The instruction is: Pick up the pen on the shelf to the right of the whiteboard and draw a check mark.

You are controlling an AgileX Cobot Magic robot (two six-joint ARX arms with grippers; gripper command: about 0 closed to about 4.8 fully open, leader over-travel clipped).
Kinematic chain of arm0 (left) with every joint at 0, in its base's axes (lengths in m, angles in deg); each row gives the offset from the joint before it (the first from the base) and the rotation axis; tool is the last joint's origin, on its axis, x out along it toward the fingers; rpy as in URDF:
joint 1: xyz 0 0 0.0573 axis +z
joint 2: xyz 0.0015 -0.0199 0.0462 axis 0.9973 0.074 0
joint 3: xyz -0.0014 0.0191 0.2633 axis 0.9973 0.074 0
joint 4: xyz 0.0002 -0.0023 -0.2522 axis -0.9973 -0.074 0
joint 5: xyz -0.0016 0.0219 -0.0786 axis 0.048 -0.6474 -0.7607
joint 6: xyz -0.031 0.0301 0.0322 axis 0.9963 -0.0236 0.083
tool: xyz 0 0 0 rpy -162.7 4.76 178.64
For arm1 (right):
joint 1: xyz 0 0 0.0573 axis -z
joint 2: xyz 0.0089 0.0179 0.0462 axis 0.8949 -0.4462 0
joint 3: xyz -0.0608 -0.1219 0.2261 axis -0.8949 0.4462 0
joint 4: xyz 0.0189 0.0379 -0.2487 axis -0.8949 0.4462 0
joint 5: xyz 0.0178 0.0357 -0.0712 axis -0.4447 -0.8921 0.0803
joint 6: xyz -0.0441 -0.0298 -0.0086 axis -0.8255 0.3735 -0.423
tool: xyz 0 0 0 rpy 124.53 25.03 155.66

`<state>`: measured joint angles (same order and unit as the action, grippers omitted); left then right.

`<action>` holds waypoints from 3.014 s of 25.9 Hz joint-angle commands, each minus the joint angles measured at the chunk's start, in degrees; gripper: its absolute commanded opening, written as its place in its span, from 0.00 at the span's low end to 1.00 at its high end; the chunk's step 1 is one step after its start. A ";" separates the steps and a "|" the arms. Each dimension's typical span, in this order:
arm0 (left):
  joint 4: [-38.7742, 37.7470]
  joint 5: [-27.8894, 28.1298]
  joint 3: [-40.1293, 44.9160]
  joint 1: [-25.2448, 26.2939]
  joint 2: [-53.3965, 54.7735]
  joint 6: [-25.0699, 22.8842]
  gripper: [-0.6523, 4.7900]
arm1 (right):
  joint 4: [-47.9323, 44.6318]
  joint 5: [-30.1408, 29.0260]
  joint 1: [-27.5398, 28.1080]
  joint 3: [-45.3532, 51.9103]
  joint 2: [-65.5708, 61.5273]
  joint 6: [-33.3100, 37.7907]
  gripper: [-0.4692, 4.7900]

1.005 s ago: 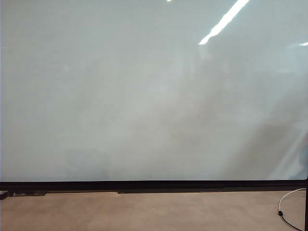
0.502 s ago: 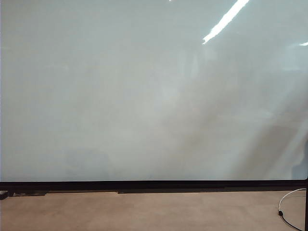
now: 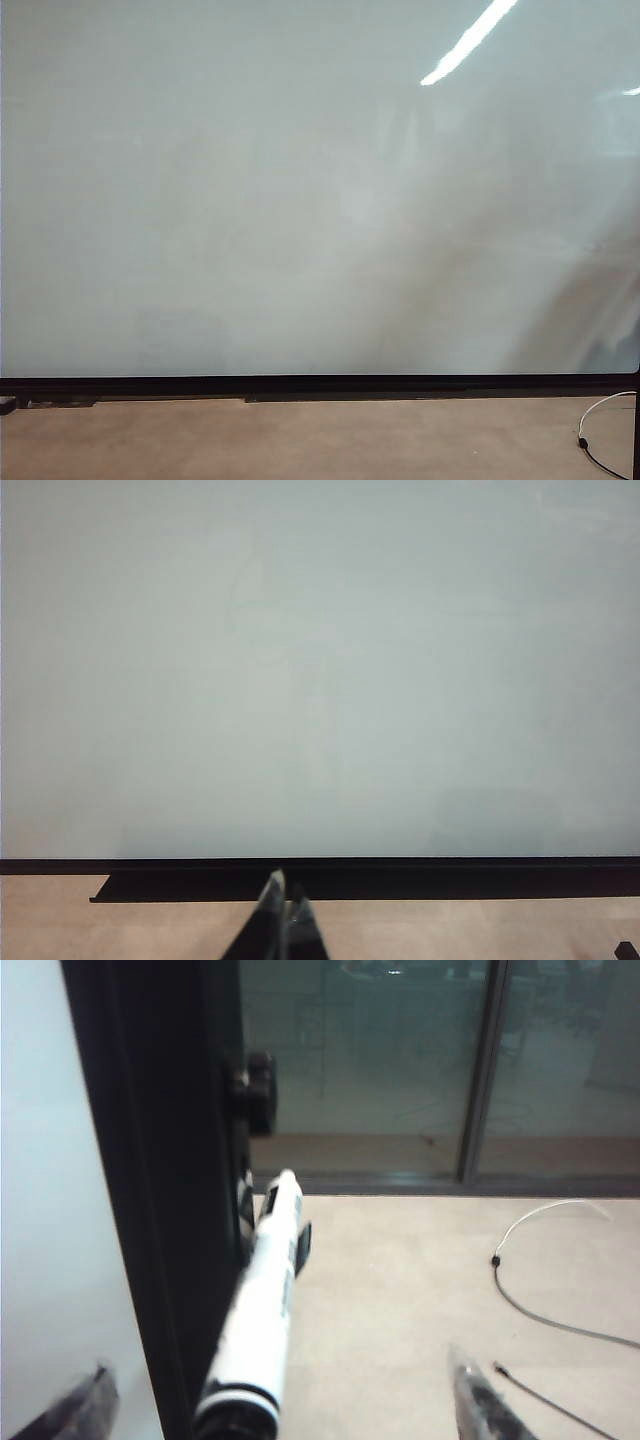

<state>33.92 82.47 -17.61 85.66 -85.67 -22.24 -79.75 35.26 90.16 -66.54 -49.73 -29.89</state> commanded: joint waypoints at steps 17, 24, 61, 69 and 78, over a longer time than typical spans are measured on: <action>0.72 -0.02 -0.17 0.00 0.02 -0.26 0.11 | -1.70 -1.09 -0.15 -3.54 -1.79 1.97 0.88; 0.72 -0.02 -0.17 0.00 0.02 -0.26 0.11 | -1.55 -0.92 -0.28 -4.13 -1.84 1.95 0.87; 0.72 -0.02 -0.17 0.00 0.02 -0.26 0.11 | 1.09 -3.48 -1.73 -6.38 -2.21 2.56 0.60; 0.72 0.00 -0.17 0.00 0.02 -0.26 0.11 | 1.09 -3.32 -1.73 -6.38 -2.21 2.21 0.56; 0.72 0.00 -0.17 0.00 0.02 -0.26 0.11 | 1.49 -2.75 -1.73 -6.38 -2.21 2.10 0.51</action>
<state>33.92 82.47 -17.61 85.66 -85.67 -22.24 -77.89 32.20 88.43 -72.85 -52.13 -27.73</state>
